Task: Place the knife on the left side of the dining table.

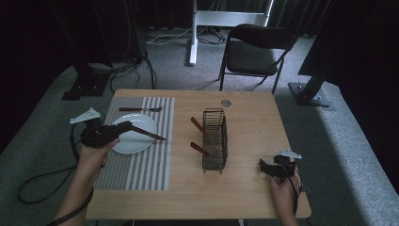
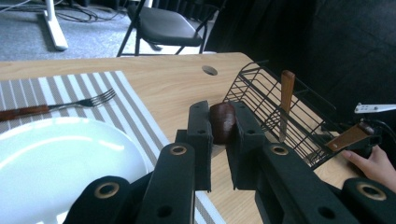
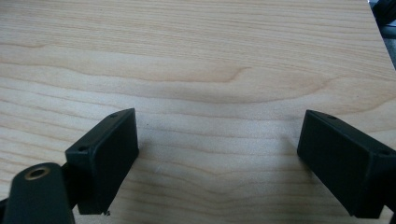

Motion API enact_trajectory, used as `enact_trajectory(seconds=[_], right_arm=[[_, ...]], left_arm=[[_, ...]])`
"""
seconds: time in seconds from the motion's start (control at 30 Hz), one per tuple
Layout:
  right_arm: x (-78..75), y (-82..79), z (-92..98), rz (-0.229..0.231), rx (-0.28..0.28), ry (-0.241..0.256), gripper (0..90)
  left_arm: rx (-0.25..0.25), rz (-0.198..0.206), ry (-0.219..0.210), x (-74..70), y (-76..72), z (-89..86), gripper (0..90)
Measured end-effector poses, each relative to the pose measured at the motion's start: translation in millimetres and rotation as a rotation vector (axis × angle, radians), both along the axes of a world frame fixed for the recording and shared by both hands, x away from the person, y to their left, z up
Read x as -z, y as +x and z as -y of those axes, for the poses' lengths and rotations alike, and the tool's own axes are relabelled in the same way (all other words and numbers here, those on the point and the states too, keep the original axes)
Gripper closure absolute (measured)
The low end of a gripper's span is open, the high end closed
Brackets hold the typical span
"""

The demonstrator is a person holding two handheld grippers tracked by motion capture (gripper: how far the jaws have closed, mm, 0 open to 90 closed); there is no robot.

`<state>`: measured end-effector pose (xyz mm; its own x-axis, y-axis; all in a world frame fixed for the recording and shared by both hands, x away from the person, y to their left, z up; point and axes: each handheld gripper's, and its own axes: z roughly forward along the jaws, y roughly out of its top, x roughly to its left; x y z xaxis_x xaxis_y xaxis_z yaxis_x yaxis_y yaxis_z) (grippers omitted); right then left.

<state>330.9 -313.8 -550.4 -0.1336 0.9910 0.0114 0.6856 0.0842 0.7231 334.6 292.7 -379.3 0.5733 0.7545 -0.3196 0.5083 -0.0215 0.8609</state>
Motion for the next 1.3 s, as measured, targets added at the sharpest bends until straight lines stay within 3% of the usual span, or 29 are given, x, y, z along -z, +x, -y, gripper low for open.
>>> enact_trajectory(seconds=[0.23,0.27,0.47,0.57,0.83,1.0,1.23,1.3], right_arm=[[0.0,0.0,0.0,0.000,0.000,0.000,11.8],[0.0,0.0,0.0,0.000,0.000,0.000,11.8],[0.0,0.0,0.0,0.000,0.000,0.000,11.8],[0.0,0.0,0.0,0.000,0.000,0.000,11.8],[0.0,0.1,0.0,0.000,0.000,0.000,11.8],[0.0,0.1,0.0,0.000,0.000,0.000,11.8],[-0.1,0.0,0.1,-0.001,0.000,-0.001,11.8],[-0.1,0.0,0.1,-0.001,0.000,-0.001,11.8]], left_arm=[[-0.029,-0.039,-0.012,13.4,-14.7,-8.4,81.1],[-0.025,-0.046,-0.025,15.5,-16.5,-10.1,81.0],[-0.019,-0.065,-0.004,27.2,-24.3,-12.1,81.0],[-0.016,-0.084,-0.031,34.3,-27.0,-14.1,81.1],[-0.001,-0.129,-0.016,51.0,-31.8,-12.2,81.0],[-0.007,-0.150,-0.067,58.6,-30.9,-16.5,81.0],[-0.043,-0.173,-0.105,66.2,-31.9,-20.8,80.9],[-0.069,-0.174,-0.095,68.3,-33.0,-22.3,79.9]])
